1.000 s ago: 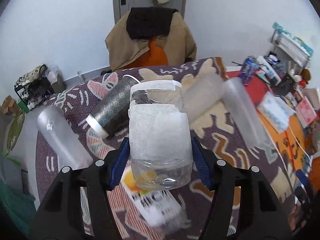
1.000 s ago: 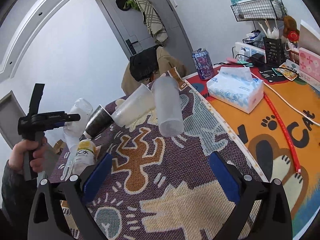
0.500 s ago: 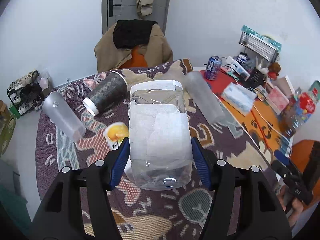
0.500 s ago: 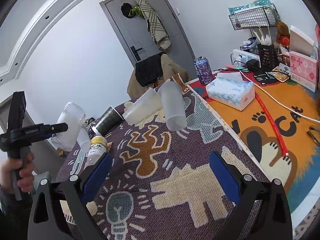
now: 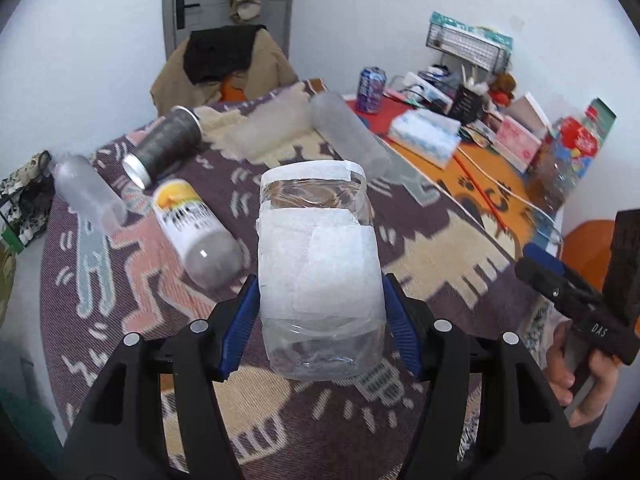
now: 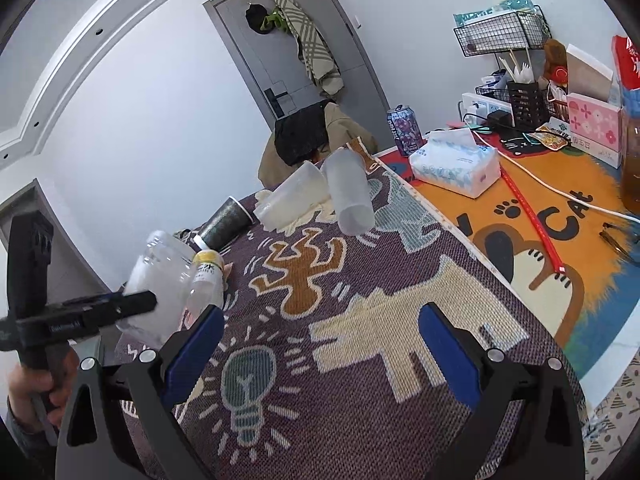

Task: Flip cup upright
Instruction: 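Lift the clear cup with the left gripper and rotate it toward the right tool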

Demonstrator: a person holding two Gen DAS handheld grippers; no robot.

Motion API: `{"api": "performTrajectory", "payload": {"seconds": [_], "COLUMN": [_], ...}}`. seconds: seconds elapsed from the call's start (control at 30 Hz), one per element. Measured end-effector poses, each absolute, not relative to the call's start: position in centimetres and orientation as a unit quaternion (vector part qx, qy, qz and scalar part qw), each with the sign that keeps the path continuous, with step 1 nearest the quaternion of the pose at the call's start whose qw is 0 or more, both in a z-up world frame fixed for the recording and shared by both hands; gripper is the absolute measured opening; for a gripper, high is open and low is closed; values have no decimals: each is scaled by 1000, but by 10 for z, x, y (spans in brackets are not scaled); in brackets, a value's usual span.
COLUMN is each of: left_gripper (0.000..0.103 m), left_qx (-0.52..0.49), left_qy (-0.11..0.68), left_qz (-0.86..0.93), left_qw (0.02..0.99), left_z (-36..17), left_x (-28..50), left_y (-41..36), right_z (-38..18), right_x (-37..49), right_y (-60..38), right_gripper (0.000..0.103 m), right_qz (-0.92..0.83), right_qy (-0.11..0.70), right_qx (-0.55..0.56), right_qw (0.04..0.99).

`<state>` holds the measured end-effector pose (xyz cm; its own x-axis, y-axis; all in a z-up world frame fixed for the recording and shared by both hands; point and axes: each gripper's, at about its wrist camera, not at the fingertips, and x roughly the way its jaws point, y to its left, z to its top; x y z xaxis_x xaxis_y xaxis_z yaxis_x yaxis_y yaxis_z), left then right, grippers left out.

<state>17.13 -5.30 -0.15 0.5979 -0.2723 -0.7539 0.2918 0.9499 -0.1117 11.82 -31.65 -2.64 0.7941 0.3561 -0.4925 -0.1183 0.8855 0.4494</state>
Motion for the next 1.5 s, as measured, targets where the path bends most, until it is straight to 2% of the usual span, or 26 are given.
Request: {"api": "performTrajectory", "payload": {"seconds": [0.5,0.53,0.57,0.6,0.63,1.07,1.5], "left_gripper": [65,69,82,91,93,97,97], "left_qx": [-21,-20,-21,-24,-28,-71,-115], "left_qy": [480,485,487,482,474,428,411], "left_qz": [-204,-201,-199,-201,-201,-155,-128], "left_qw": [853,851,850,853,857,887,895], "left_z": [-70,-74,-74,-72,-68,-42,-42], "left_x": [163,163,163,161,159,143,127], "left_y": [-87,-87,-87,-86,-83,-28,18], "right_z": [-43,-44,-45,-47,-48,-69,-91], "right_x": [107,107,107,108,109,146,216], "right_y": [-312,-312,-312,-311,-310,-278,-224], "right_gripper": [96,96,96,96,96,96,96], "right_qz": [155,157,159,163,166,237,267], "right_qy": [328,330,332,336,339,402,519], "right_qx": [221,224,227,231,233,290,291], "right_qw": [905,903,902,898,896,836,758]}}
